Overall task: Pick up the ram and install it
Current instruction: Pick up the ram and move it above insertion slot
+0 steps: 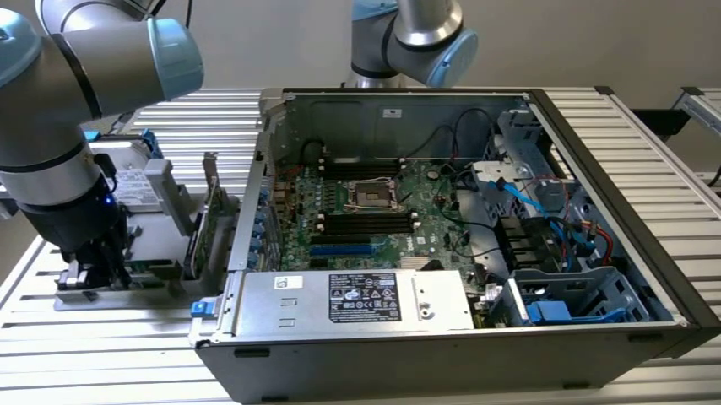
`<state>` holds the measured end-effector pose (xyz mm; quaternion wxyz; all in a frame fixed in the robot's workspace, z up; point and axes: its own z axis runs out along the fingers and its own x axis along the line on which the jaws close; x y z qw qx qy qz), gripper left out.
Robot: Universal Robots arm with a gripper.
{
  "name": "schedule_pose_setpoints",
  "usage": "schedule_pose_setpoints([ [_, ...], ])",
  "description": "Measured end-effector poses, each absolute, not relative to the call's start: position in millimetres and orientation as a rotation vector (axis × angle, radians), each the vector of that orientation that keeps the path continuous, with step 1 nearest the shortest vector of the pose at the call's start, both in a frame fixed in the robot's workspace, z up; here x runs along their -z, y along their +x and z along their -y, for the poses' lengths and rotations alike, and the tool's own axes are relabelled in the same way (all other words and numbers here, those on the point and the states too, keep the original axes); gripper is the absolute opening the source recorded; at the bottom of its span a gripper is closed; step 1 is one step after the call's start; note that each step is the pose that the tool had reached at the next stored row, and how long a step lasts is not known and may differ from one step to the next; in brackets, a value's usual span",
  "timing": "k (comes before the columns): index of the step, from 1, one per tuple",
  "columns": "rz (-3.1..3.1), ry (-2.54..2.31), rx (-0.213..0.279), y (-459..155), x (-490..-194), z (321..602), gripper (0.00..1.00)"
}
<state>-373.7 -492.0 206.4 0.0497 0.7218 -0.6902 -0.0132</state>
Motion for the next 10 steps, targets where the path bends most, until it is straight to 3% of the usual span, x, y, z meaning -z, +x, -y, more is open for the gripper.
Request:
schedule_pose_setpoints([
  [10, 2.129, 2.173, 0.042, -373.7, -213.6, 491.4, 0.14],
])
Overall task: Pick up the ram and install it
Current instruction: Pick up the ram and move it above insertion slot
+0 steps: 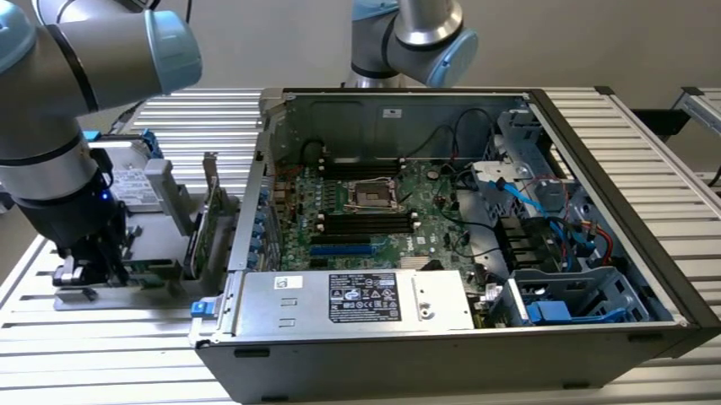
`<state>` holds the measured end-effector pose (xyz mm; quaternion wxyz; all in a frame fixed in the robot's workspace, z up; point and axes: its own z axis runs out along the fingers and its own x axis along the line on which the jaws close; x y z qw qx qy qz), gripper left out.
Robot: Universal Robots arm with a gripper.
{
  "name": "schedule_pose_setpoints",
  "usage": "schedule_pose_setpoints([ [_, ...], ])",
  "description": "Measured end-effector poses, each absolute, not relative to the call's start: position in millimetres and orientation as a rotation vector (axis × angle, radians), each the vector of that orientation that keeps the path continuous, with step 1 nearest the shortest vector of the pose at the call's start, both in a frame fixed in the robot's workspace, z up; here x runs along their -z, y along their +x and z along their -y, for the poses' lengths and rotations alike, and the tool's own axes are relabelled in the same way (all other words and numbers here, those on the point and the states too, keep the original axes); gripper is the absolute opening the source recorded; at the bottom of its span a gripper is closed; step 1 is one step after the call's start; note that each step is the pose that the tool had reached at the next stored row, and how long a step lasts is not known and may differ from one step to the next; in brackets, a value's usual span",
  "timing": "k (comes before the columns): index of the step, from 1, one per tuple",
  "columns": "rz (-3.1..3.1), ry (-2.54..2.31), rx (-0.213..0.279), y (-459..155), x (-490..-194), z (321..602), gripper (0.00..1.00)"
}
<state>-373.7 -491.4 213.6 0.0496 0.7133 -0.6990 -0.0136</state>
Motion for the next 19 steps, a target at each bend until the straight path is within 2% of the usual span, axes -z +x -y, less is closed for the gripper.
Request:
schedule_pose_setpoints([
  [12, 2.154, 2.145, 0.04, -373.8, -223.1, 489.9, 0.14],
  [19, 2.157, 2.138, 0.036, -373.3, -242.5, 487.8, 0.14],
])
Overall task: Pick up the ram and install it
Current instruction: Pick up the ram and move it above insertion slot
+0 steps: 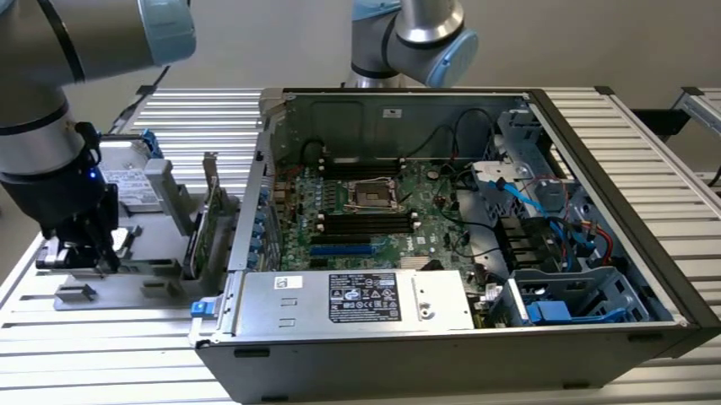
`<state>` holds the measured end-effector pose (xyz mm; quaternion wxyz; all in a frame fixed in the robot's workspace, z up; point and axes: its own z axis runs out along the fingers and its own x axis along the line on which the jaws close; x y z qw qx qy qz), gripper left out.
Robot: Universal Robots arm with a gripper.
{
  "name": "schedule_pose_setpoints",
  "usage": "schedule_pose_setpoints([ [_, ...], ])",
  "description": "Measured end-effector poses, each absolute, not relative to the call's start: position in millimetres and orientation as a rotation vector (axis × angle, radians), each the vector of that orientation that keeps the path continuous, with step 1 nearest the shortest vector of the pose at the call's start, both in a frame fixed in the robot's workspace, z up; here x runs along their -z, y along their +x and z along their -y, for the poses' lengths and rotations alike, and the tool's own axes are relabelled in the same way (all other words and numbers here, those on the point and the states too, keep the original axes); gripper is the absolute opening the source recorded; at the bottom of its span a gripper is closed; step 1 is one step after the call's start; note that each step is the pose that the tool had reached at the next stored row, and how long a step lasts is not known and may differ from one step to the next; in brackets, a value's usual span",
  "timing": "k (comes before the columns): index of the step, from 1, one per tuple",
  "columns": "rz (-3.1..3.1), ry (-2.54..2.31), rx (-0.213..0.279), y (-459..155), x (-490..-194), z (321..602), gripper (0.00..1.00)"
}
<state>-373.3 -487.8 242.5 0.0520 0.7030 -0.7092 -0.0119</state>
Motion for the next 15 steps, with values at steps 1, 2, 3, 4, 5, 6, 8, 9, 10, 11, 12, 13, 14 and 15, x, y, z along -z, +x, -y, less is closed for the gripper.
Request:
schedule_pose_setpoints([
  [1, 2.157, 2.138, 0.036, -372.8, -246.7, 487.6, 0.14],
  [2, 2.157, 2.138, 0.036, -372.2, -251.2, 487.4, 0.14],
  [3, 2.157, 2.137, 0.035, -371.2, -255.7, 487.3, 0.14],
  [4, 2.157, 2.137, 0.035, -369.8, -260.3, 487.2, 0.14],
  [5, 2.157, 2.137, 0.035, -368.0, -264.4, 487.1, 0.14],
  [6, 2.157, 2.138, 0.035, -365.6, -268.1, 487.1, 0.14],
  [8, 2.157, 2.137, 0.036, -359.9, -275.7, 487.1, 0.14],
  [9, 2.156, 2.137, 0.036, -356.4, -280.0, 487.1, 0.14],
  [10, 2.156, 2.137, 0.037, -352.7, -284.3, 487.1, 0.14],
  [11, 2.156, 2.136, 0.037, -349.0, -288.4, 487.1, 0.14],
  [12, 2.156, 2.136, 0.038, -345.4, -292.4, 487.1, 0.14],
  [13, 2.155, 2.136, 0.038, -341.6, -296.5, 487.1, 0.14],
  [14, 2.155, 2.136, 0.039, -338.1, -300.6, 487.1, 0.14],
  [15, 2.155, 2.136, 0.039, -334.5, -304.8, 487.1, 0.14],
])
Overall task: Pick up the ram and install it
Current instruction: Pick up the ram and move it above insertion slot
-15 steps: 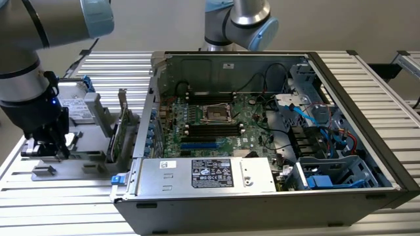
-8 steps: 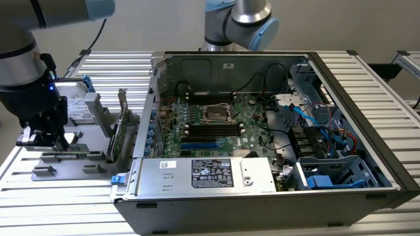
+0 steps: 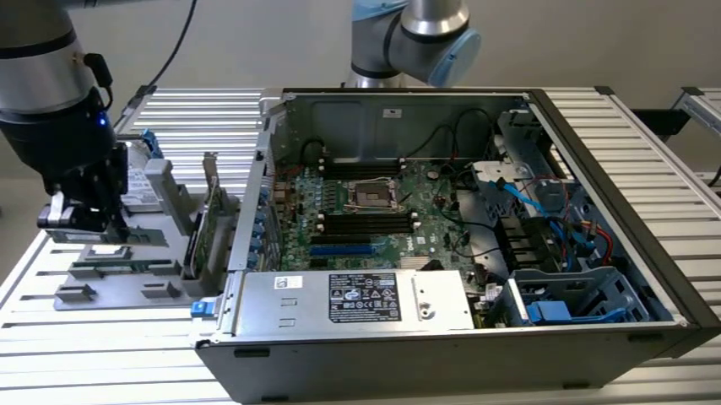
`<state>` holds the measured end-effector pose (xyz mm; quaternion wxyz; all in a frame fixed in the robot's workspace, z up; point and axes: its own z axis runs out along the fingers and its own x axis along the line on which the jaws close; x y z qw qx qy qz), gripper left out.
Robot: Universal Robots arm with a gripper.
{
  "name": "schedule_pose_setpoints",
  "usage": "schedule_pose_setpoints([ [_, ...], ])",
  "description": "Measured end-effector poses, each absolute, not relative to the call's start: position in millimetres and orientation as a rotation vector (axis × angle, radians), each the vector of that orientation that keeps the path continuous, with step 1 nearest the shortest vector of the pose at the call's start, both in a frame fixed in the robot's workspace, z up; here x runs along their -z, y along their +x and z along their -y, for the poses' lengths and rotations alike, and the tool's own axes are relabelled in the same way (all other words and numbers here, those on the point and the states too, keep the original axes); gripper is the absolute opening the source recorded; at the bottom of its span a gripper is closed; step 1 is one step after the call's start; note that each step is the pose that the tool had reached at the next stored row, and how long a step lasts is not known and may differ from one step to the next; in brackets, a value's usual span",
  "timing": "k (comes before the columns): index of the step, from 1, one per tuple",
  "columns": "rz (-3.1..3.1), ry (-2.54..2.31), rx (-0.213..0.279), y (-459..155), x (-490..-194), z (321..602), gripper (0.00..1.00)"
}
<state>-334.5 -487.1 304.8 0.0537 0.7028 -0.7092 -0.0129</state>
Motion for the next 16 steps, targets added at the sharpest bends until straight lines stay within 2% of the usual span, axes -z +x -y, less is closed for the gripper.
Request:
schedule_pose_setpoints([
  [16, 2.152, 2.133, 0.045, -275.4, -353.0, 487.1, 0.14],
])
